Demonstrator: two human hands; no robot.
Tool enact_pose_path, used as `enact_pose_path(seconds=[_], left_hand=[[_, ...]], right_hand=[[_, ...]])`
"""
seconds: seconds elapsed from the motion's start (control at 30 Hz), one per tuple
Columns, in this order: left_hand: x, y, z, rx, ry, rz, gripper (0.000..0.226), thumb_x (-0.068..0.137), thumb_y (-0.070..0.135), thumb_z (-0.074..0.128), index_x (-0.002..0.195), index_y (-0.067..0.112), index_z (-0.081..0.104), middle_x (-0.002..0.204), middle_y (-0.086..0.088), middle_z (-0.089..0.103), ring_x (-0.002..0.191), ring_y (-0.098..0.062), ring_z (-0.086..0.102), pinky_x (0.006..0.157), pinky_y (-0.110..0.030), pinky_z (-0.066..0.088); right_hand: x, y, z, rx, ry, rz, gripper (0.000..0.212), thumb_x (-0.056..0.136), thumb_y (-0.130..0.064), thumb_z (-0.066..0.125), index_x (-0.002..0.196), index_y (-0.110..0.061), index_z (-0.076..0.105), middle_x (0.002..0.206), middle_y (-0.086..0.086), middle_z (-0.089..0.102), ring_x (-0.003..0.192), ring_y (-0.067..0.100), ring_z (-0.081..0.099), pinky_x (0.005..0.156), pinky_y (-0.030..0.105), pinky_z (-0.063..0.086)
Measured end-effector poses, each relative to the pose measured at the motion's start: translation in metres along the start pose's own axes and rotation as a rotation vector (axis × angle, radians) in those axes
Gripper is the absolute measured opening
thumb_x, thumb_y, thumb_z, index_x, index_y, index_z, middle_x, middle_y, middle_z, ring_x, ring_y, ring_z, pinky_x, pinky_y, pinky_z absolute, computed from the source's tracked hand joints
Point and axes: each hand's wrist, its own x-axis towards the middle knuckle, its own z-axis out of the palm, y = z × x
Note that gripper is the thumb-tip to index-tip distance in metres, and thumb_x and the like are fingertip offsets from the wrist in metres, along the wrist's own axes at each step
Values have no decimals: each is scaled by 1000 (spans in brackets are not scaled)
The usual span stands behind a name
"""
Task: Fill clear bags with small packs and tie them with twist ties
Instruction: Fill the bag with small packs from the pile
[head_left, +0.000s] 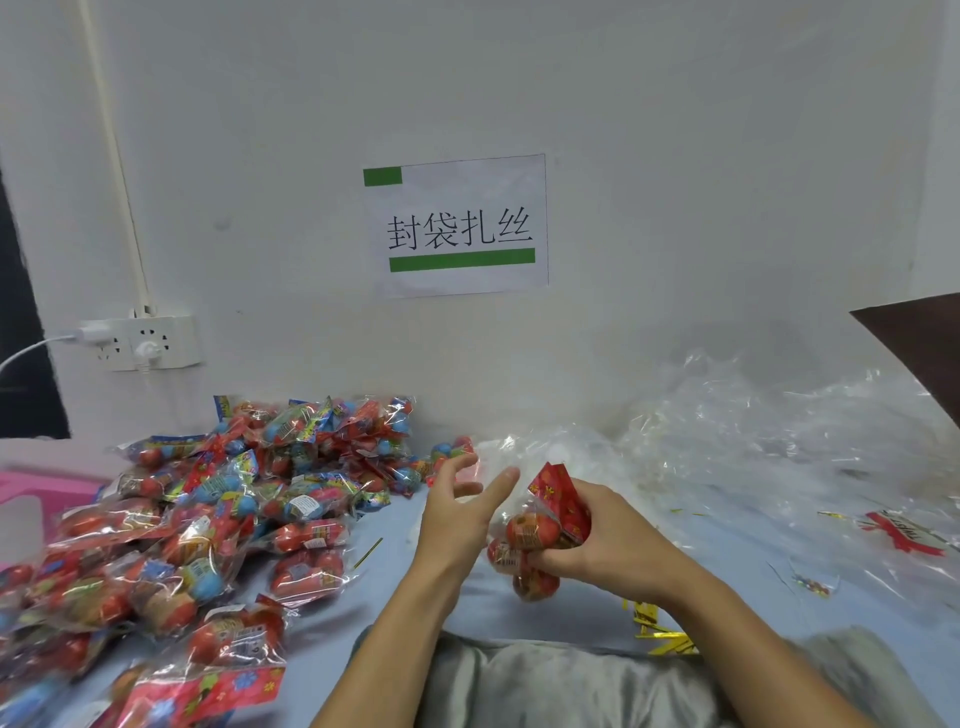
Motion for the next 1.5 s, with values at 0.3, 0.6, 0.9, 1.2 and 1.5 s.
enact_pose_path(seconds=[0.3, 0.6, 0.9, 1.2, 1.5], left_hand=[[5, -4, -4, -110, -71, -212, 37, 77, 19, 84, 107, 22, 64, 102, -12, 73, 79, -25, 73, 58, -30, 54], [14, -13, -11, -45, 310, -62, 6, 96, 7, 53, 95, 13, 53, 104, -7, 55, 80, -20, 56, 55, -31, 57], [5, -9, 1, 236, 243, 214, 7, 96, 17, 55, 102, 17, 50, 109, 1, 46, 85, -20, 59, 74, -49, 60], [-7, -17, 9, 542, -181, 482, 21, 93, 18, 56, 107, 28, 43, 113, 11, 45, 100, -12, 57, 89, -36, 49], [-8, -9, 9, 970, 94, 542, 64, 86, 69, 41, 144, 46, 26, 137, 11, 27, 133, -15, 19, 111, -40, 24]], right_hand=[[-3, -17, 0, 52, -196, 43, 26, 75, -5, 80, 93, -18, 67, 73, -10, 66, 66, 6, 59, 65, 20, 50], [-7, -12, -26, 182, -125, 269, 22, 70, -38, 76, 91, -32, 74, 82, -6, 73, 74, 9, 67, 61, 24, 52], [0, -3, -27, 432, 0, 589, 30, 88, -32, 73, 105, -8, 71, 88, 14, 73, 67, 24, 64, 48, 23, 44], [8, 5, -26, 748, 457, 639, 25, 88, -22, 74, 105, -4, 70, 88, 17, 73, 62, 25, 63, 42, 25, 52], [10, 5, -11, 745, 451, 537, 18, 88, -17, 74, 96, -1, 72, 76, 16, 69, 57, 23, 63, 51, 27, 52]])
